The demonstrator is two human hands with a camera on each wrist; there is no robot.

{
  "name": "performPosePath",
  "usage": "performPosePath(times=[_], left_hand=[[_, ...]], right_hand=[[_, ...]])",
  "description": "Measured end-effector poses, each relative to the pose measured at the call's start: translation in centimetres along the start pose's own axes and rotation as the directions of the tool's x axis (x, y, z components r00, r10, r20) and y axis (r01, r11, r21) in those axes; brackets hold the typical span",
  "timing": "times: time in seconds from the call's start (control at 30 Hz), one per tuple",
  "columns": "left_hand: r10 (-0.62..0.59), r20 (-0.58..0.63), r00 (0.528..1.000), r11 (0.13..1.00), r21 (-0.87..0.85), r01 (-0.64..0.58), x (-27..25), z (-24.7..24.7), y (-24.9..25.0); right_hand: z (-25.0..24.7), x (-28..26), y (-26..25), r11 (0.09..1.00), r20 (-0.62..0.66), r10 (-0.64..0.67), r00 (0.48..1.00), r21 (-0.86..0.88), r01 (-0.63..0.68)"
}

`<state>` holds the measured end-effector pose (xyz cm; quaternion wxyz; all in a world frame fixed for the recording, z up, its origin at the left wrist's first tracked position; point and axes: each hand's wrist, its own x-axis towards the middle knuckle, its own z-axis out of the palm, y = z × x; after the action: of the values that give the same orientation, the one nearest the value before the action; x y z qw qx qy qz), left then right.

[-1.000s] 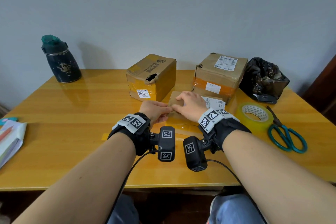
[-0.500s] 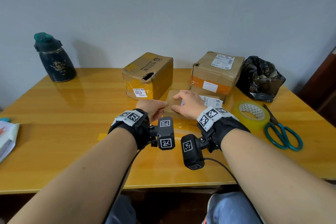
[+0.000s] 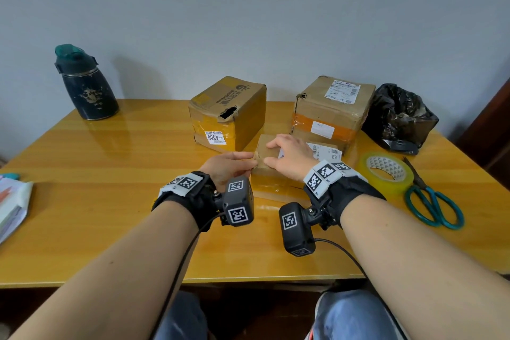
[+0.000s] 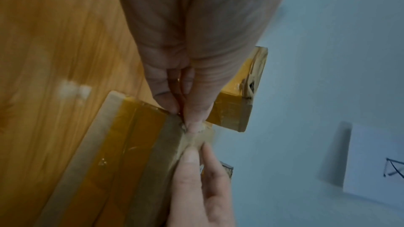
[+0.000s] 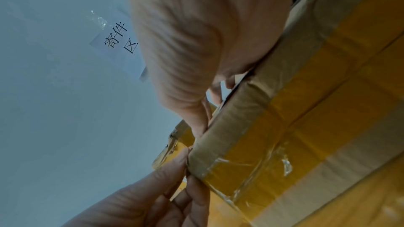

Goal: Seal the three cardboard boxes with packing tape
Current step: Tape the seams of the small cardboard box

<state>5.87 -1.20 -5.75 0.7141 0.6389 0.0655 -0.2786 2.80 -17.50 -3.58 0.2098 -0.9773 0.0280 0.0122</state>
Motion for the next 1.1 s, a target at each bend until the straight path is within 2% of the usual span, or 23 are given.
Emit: performPosePath(times=[0.2,0.3,0.43,0.57,0.63,0.8,0.87,0.97,1.1], left_hand=[[0.165,-0.071,0.984,0.978,0.137,-0.154,-0.3,0.7,0.0],[0.325,-0.087,0.942,0.905,0.317,-0.283,-0.3,0.8,-0.5],[0.458,-0.049,0.887,0.743,0.568,-0.353,-0.5,0.8,-0.7],[0.573,0.086,0.815,0.421,0.823,-0.382,-0.8,1.2,-0.5],[0.628,0.151,0.763,0.308,0.852,-0.422,-0.7,1.3,-0.8],[0.707,0.264,0.656,0.152,0.849,-0.506,0.1,0.8,-1.8],[0.729,0.285,0.623,0.113,0.847,-0.520,0.3,0.8,-2.1],[0.752,0.293,0.591,0.112,0.826,-0.552,0.4,0.9,-2.4],[0.744,0.260,0.615,0.178,0.811,-0.557,0.3,1.0,-2.3]], right_hand=[[0.0,0.2,0.2,1.000,0.008,0.003,1.000,0.013,-0.003],[0.0,0.1,0.2,1.000,0.009,0.000,1.000,0.008,0.000],[0.0,0.1,0.1,1.000,0.001,-0.005,1.000,0.009,0.005],[0.0,0.2,0.1,1.000,0.003,-0.006,1.000,-0.004,0.006],[0.1,0.1,0.1,1.000,0.001,-0.005,1.000,-0.008,0.005],[0.0,0.1,0.0,1.000,0.001,-0.006,1.000,-0.017,0.006],[0.1,0.0,0.1,1.000,0.002,-0.006,1.000,-0.022,0.006],[0.1,0.0,0.0,1.000,0.007,-0.007,1.000,-0.020,0.007],[-0.1,-0.2,-0.1,1.000,0.016,-0.010,1.000,-0.023,0.010]])
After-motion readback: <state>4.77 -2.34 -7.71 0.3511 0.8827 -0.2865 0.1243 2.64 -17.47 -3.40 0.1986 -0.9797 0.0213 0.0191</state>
